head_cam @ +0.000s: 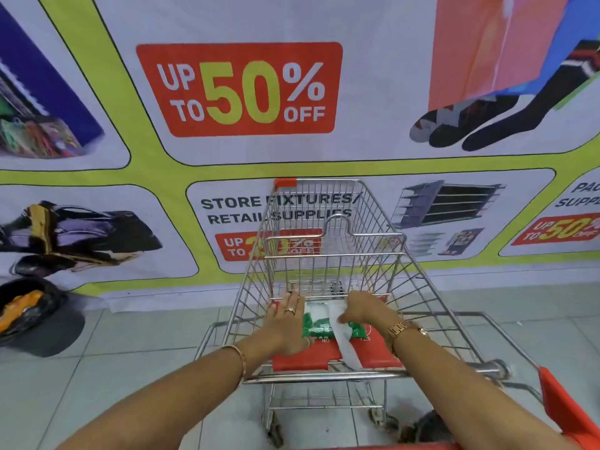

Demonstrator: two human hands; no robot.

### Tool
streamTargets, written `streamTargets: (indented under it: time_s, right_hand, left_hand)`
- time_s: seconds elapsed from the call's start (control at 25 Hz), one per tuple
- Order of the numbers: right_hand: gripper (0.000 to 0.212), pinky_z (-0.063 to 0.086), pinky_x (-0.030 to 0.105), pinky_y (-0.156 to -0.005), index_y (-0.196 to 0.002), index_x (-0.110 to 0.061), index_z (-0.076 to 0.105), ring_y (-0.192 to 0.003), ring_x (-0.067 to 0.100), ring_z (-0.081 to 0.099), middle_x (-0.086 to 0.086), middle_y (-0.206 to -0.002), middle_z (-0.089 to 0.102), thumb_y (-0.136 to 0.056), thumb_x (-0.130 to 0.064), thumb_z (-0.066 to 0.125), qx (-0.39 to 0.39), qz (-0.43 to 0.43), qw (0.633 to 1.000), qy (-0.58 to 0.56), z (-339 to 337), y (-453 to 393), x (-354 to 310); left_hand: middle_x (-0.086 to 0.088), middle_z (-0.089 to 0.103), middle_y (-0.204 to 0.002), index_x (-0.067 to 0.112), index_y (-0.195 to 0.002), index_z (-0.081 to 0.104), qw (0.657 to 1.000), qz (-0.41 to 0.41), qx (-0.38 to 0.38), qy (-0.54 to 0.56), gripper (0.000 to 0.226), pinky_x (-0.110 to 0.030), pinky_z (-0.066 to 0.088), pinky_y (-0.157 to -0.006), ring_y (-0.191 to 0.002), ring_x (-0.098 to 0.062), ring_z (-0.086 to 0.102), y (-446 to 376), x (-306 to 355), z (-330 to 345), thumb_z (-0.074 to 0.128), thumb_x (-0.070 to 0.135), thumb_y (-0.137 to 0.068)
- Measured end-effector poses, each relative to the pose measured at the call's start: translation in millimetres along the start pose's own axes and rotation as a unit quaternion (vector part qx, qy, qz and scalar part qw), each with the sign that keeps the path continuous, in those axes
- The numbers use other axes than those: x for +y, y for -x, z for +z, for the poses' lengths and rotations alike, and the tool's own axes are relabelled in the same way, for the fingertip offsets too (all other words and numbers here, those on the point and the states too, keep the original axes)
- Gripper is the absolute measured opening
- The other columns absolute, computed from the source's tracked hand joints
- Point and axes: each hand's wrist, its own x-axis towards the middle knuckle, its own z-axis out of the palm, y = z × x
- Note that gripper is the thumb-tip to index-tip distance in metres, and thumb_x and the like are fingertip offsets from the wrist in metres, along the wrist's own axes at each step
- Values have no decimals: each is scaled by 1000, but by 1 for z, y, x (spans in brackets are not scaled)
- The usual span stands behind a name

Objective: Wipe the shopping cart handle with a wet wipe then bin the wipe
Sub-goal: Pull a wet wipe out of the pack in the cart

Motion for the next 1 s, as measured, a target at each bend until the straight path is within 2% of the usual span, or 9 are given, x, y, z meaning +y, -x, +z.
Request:
streamTargets:
  time_s: [0.16, 0.2, 0.28, 0.36, 0.44, 0.56, 0.72, 0.88, 1.0]
  right_hand:
    - [52, 57, 35, -70, -99, -2, 56, -76, 26, 66, 13, -93, 71, -70, -41, 74, -95, 50, 991, -77, 7, -9, 1]
    - [51, 57, 34, -68, -98, -2, 55, -72, 25, 66, 12, -91, 70, -70, -40, 75, -105, 49, 990, -77, 10, -11, 0]
    - [32, 51, 27, -54, -76, -7, 53, -64, 20, 61, 5, -74, 63, -74, -33, 72, -103, 37, 992, -61, 14, -16, -2]
    - [27, 47, 24, -45, -63, -11, 48, -60, 21, 62, 5, -66, 58, -79, -21, 68, -94, 39, 992, -77, 15, -20, -2]
    - [30, 44, 23, -46, -57, -10, 46, -55, 21, 58, 6, -63, 55, -78, -15, 67, -77, 36, 993, -86, 13, -22, 0]
    - [37, 33, 22, -45, -49, -12, 41, -45, 16, 41, 4, -54, 41, -72, -14, 70, -68, 20, 994, -86, 8, -21, 2]
    - [20, 47, 29, -55, -67, -5, 53, -60, 22, 51, 10, -68, 50, -72, -9, 72, -105, 27, 979, -171, -1, -17, 5]
    - [19, 37, 21, -45, -86, 1, 62, -53, 19, 43, 12, -65, 46, -72, -8, 71, -134, -7, 969, -206, -18, -12, 10]
    - [9, 40, 28, -62, -75, -4, 62, -71, 23, 47, 16, -81, 56, -72, -1, 70, -158, -20, 958, -238, -32, -5, 17]
  left_hand:
    - [-6, -25, -154, 13, -142, -20, 994, 4, -105, -12, 92, -49, -3, -119, -144, -26, -16, -4, -3, 4, 44, 49, -87]
    - [-5, -24, -155, 14, -143, -20, 993, 8, -117, -13, 91, -50, -3, -119, -144, -25, -16, -5, -3, 6, 44, 48, -87]
    - [-3, -23, -155, 15, -143, -19, 990, 13, -141, -15, 89, -51, -3, -119, -144, -24, -15, -4, -1, 9, 44, 48, -88]
    - [-1, -22, -156, 16, -144, -17, 988, 15, -151, -24, 87, -52, -3, -118, -144, -22, -14, -6, -1, 11, 42, 48, -88]
    - [0, -20, -156, 19, -144, -15, 986, 17, -162, -24, 85, -52, -3, -118, -145, -22, -13, -5, -1, 10, 41, 48, -89]
    - [0, -17, -157, 20, -145, -13, 983, 16, -181, -17, 83, -52, -1, -118, -145, -24, -11, -4, 0, 9, 42, 48, -89]
    - [1, -12, -158, 22, -146, -9, 983, 16, -182, -30, 81, -57, 2, -117, -145, -24, -10, -4, 0, 7, 43, 48, -88]
    - [1, -10, -158, 23, -146, -5, 979, 17, -197, -49, 78, -57, 4, -117, -146, -25, -8, -4, 0, 7, 42, 47, -89]
    - [1, -12, -158, 23, -146, -4, 974, 19, -219, -58, 76, -53, 10, -118, -146, -26, -3, -4, 0, 8, 42, 45, -89]
